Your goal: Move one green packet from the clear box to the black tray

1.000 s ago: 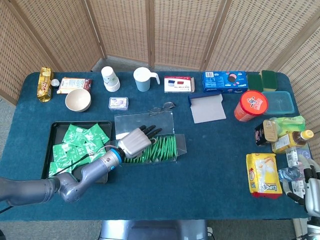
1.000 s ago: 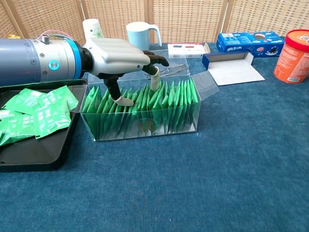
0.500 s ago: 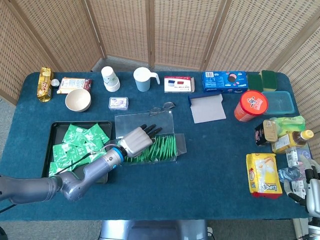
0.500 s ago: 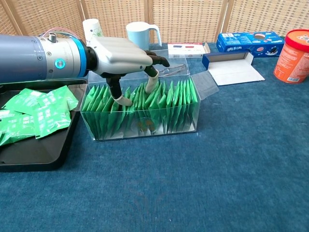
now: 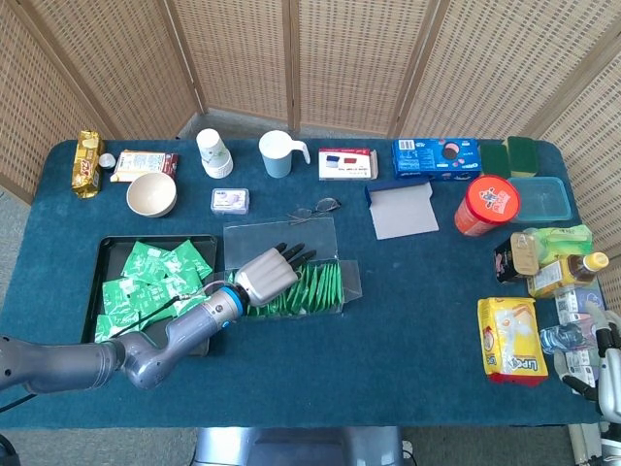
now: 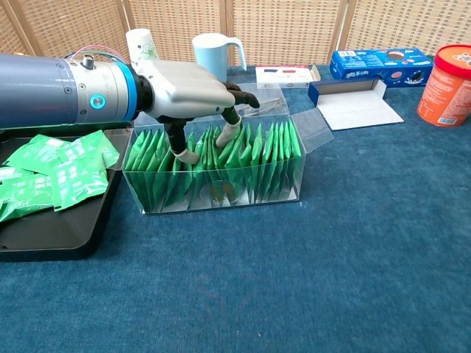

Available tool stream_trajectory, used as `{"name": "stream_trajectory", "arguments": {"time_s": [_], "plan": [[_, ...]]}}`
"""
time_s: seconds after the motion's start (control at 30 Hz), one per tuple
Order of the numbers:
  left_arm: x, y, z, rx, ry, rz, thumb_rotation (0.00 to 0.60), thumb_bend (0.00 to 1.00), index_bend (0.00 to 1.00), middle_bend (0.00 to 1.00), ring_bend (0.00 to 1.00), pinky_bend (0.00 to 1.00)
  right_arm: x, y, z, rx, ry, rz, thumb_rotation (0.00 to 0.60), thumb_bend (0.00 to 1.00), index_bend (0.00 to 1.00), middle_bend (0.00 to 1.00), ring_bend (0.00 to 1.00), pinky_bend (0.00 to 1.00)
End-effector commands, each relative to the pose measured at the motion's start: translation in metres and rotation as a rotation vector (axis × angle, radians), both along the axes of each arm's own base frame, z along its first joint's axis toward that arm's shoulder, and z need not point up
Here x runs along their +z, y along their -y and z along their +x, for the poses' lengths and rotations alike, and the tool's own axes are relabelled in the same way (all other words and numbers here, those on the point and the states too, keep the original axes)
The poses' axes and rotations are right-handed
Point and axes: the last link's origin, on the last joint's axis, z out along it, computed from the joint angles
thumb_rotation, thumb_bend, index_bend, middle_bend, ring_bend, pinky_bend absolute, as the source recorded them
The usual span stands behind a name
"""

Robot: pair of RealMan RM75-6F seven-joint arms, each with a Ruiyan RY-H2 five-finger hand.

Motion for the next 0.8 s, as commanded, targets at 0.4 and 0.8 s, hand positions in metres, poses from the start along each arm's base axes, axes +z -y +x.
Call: {"name": "stream_trajectory", "arguments": {"time_s": [0.4,0.8], "plan": [[-0.001,-0.002,0.006,0.004,0.0,0.004,0.6,0.37,0.54,0.02,0.0,0.19,0.002,-0.001,-0.001,-0.001,0.004,-0.01,0.512,0.39,0.13,0.22,0.12,0.2],[0.01,-0.001,0.009,0.016,0.045,0.02,0.6,0.37,0.54,0.04,0.0,0.19,0.003,-0.002,-0.001,0.005,0.008,-0.019,0.512,0.39,0.13,0.24,0.12,0.2]]}}
